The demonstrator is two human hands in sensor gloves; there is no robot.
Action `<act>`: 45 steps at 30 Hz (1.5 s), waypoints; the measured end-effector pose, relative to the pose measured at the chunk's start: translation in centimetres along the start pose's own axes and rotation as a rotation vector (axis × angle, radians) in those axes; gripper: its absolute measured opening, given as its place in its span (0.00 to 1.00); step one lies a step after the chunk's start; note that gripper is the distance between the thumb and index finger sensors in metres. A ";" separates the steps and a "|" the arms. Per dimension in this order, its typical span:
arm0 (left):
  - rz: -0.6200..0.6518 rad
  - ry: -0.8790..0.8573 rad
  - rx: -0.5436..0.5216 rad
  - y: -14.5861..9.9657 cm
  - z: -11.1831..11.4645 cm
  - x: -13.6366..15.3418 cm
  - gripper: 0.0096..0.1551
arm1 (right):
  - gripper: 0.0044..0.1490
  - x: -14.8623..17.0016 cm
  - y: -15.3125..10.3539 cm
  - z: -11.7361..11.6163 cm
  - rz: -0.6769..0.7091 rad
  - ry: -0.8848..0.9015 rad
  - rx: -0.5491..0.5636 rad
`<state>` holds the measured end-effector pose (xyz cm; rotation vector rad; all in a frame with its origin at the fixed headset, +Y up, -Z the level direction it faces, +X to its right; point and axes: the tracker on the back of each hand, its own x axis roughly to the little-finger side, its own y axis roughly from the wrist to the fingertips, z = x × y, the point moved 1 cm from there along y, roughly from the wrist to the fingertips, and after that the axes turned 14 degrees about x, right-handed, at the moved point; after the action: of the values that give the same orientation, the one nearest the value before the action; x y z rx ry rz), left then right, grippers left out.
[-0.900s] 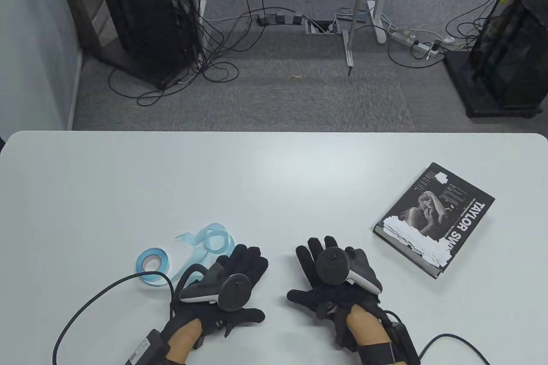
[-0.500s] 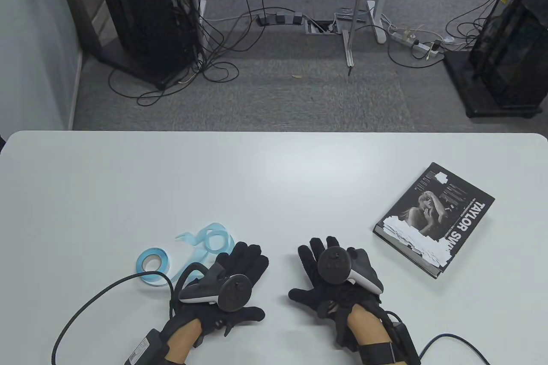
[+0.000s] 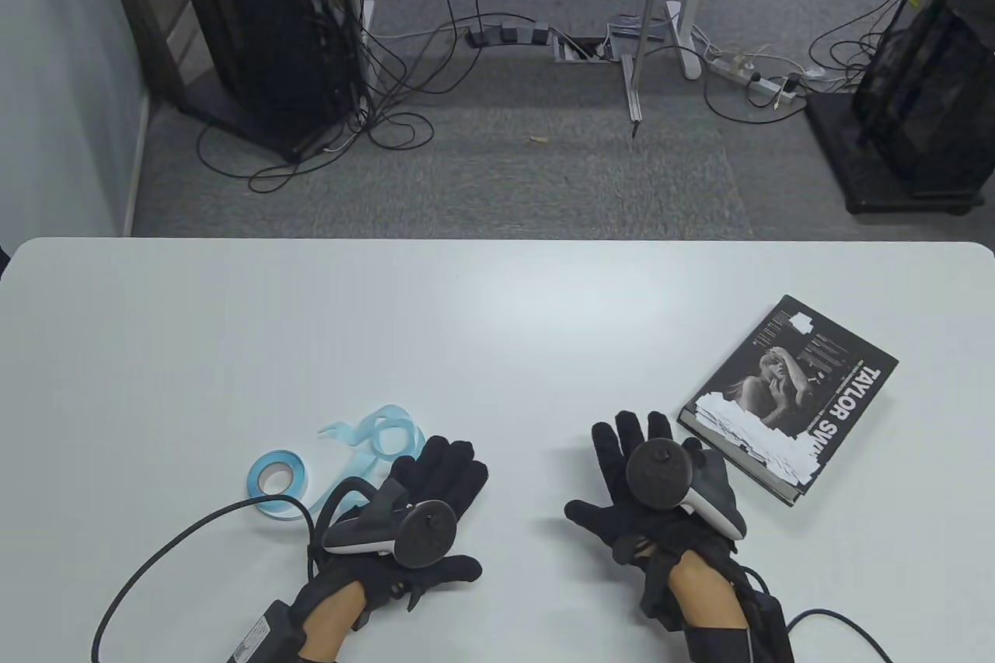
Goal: Tear off one label from label roll
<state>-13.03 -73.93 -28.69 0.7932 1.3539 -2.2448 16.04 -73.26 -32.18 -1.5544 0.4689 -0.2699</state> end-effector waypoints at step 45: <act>-0.015 0.019 0.021 0.1 -0.1 -0.1 0.63 | 0.53 11.2 6.0 0.2 -0.321 -0.123 0.049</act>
<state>-12.89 -73.89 -28.68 0.8167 1.3517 -2.2712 25.31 -78.08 -39.51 -1.5854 0.1136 -0.4260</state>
